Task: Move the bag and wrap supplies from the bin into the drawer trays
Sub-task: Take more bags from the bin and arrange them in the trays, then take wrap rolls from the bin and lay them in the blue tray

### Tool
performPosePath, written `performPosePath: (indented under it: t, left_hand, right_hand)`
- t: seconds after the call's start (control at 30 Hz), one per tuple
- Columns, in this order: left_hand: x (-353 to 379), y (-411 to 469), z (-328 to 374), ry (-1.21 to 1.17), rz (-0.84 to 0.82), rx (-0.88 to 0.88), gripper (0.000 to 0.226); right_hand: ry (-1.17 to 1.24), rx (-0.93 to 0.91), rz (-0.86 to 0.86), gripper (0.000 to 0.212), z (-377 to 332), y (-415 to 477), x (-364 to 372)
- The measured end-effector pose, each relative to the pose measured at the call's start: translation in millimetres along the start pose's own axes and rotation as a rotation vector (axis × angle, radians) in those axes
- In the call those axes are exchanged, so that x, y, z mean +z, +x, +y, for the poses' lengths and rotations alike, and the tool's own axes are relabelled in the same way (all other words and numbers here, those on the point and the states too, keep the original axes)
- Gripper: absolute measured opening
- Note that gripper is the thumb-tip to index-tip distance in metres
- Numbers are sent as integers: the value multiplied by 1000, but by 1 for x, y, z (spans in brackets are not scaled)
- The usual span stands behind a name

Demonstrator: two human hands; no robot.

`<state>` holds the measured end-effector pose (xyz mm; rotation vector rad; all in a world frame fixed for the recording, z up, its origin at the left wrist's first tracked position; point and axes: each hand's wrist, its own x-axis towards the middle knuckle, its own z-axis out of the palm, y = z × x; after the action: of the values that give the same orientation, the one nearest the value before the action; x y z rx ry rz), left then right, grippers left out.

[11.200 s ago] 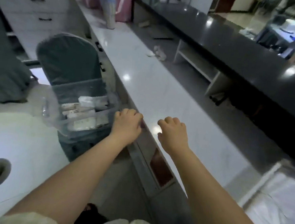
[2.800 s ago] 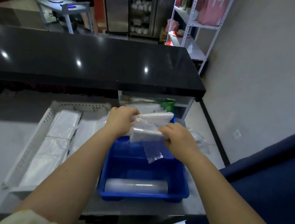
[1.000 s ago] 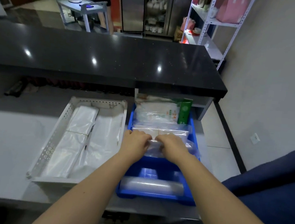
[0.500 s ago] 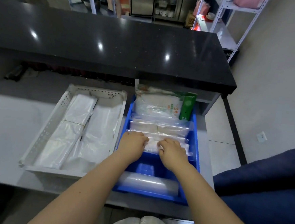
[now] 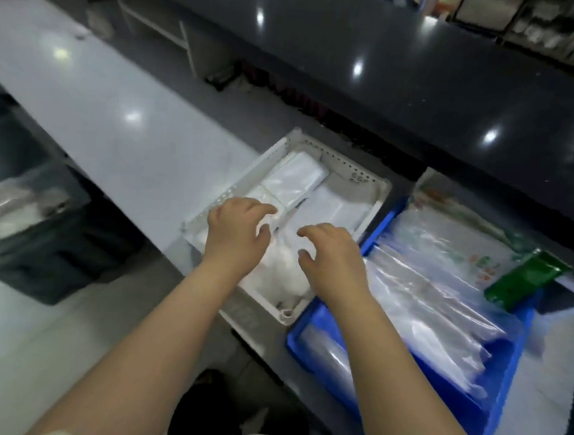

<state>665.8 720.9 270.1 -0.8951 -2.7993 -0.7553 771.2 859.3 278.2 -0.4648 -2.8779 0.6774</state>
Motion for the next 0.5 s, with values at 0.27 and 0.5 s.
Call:
performPosePath:
  t: [0.27, 0.5]
  left_hand:
    - [-98, -21, -175, 122, 189, -297, 25]
    - [-210, -36, -358, 252, 231, -421, 37]
  right_hand:
    - [-52, -287, -40, 33, -167, 68, 72]
    - [-110, -550, -65, 36, -369, 135, 167]
